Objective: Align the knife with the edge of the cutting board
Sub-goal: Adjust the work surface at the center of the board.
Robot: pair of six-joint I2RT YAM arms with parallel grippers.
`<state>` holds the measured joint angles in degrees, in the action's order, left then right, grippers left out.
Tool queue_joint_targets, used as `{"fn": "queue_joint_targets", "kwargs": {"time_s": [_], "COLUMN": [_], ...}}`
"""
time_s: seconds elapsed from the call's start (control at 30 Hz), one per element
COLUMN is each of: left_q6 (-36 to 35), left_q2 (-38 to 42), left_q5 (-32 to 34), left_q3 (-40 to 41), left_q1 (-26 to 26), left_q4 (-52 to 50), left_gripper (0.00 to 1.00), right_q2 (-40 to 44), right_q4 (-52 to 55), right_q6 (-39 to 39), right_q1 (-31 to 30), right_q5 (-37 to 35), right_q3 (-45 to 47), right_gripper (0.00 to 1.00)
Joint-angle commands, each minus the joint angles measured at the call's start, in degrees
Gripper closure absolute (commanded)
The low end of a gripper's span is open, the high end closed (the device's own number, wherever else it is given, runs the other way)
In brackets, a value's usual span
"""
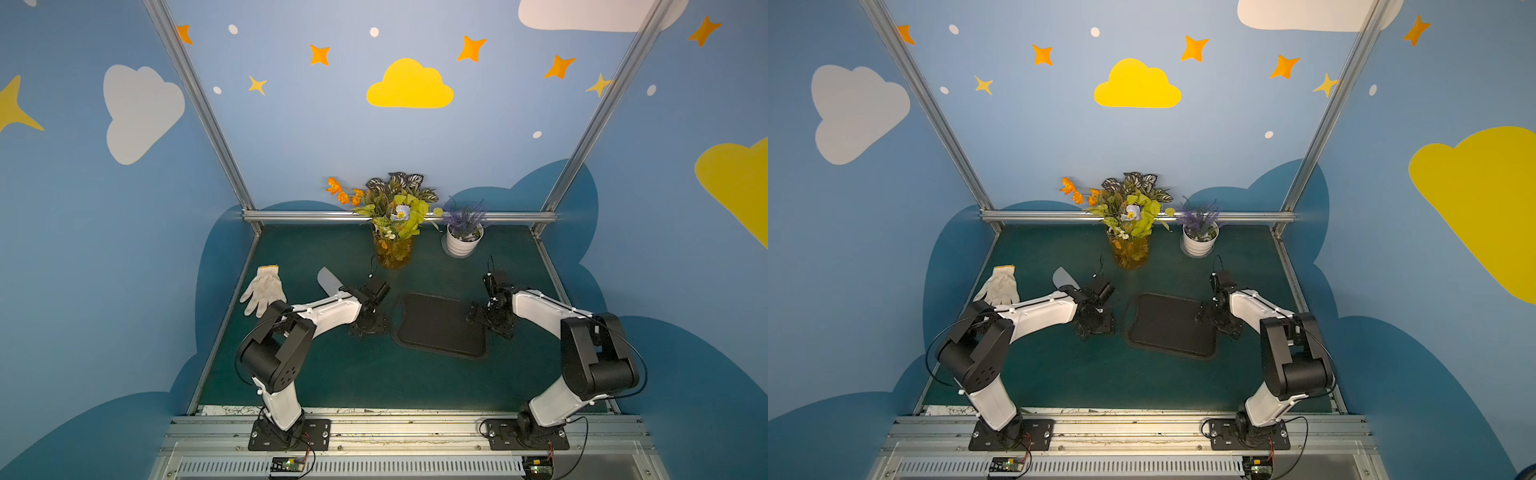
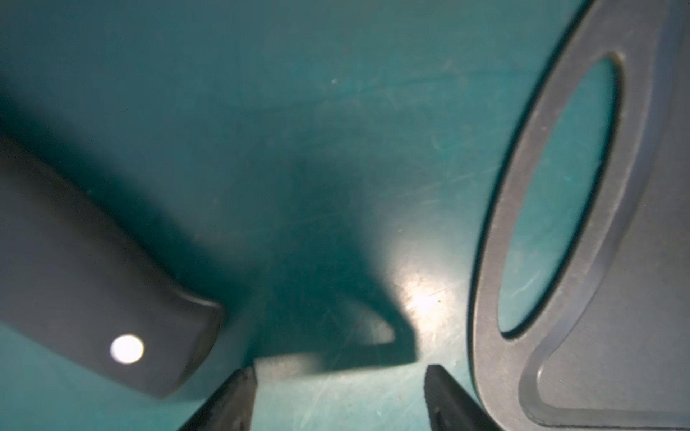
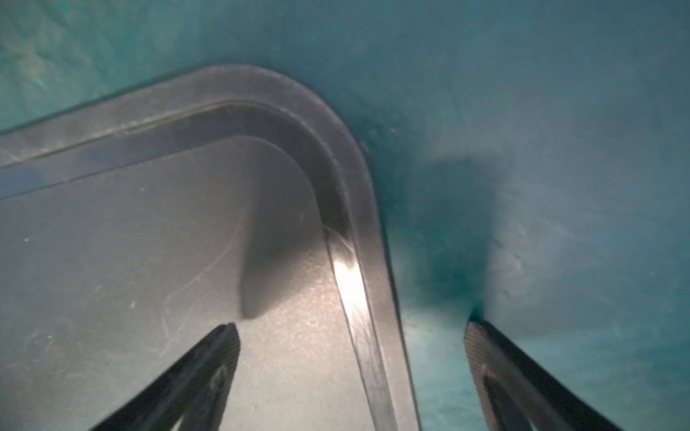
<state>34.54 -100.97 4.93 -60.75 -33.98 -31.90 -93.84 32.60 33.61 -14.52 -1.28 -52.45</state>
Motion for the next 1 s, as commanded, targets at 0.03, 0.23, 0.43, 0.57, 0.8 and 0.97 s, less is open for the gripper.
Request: {"fn": "queue_joint_targets", "kwargs": {"time_s": [0.03,0.23,0.43,0.57,0.8,0.97], "left_q6": [-0.8,-0.7,-1.2,-1.3,-1.3,-1.3], "left_q2": [2.0,3.5,5.1,6.1,8.4,10.4], "left_q5": [1.2,1.4,1.6,1.7,1.9,0.8], "left_q3": [-0.4,1.8,2.7,3.2,5.8,6.6], "left_q1": [1.2,3.1,4.3,5.1,6.8,7.4], "left_q4": [-2.4,-1.6,-1.5,-1.5,-0.5,-0.3], "left_gripper": [0.16,0.13,0.12,0.12,0.1,0.09], "right_q2": [-4.6,-6.7,-8.8,-11.0,-14.1,-14.6], "right_q4": [-11.8,-13.5,-15.1,-15.2,-15.7,-16.2], "right_q6": [0.1,1.2,2.3,2.0,3.1,4.3], "right_q1": [-3.5,-6.4,-9.4,-11.1,-13.5,-15.4], "right_q5": [11.4,13.4,14.8,15.3,15.7,14.8], "right_q3": [-0.1,-2.9,-5.7,-8.5,-11.5,-11.3], "right_gripper": [0.02,0.02,0.01,0.02,0.02,0.02]}}
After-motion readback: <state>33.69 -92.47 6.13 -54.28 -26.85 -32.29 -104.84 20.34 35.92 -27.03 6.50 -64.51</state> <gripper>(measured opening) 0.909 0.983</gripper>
